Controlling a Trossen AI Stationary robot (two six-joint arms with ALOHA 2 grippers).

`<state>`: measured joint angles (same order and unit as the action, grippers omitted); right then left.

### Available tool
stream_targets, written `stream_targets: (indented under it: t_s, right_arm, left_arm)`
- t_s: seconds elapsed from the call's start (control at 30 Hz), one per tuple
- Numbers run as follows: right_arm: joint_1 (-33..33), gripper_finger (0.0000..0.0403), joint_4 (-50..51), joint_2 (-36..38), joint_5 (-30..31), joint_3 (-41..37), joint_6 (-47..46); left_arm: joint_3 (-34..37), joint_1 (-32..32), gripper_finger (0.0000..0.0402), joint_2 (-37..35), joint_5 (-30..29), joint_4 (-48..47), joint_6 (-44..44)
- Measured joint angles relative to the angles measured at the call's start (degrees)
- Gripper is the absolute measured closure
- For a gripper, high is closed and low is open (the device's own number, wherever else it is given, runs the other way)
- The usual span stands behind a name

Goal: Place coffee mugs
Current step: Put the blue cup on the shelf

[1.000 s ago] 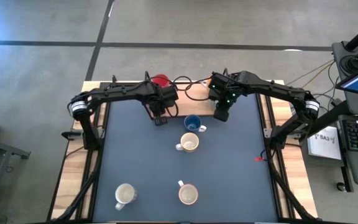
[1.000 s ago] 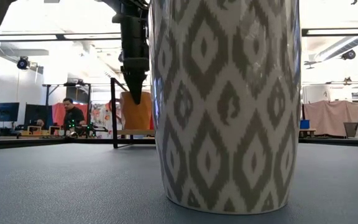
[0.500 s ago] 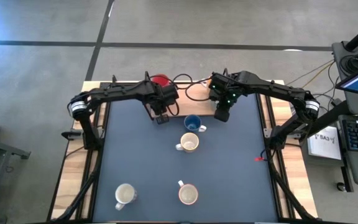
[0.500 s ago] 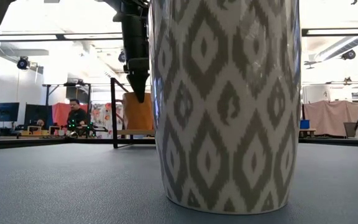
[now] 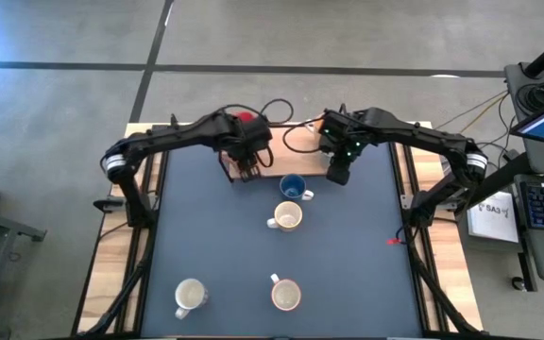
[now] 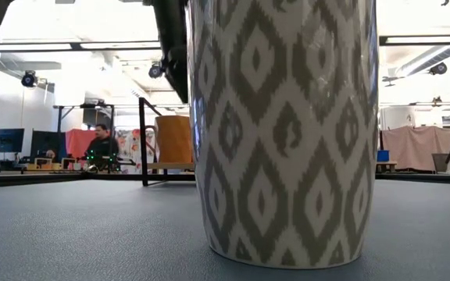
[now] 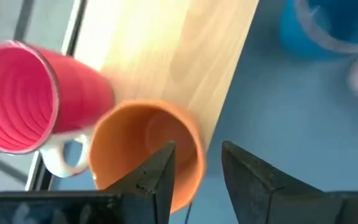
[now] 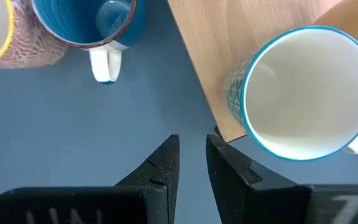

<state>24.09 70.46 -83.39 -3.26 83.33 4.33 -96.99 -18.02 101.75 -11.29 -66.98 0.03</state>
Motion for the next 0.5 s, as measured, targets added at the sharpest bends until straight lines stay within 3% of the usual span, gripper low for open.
stream_targets:
  t_s: [0.13, 0.5]
  right_arm:
    - [-1.1, 0.0335, 0.0, 1.1, -1.4, 0.0, -1.7]
    - [-10.3, 0.0335, -9.3, 1.6, -3.2, -4.5, -6.4]
  left_arm:
    - [-0.9, 2.6, 0.0288, -2.1, 3.3, 0.6, -1.9]
    - [1.4, 19.9, 0.0288, -6.3, 0.9, 1.0, -10.8]
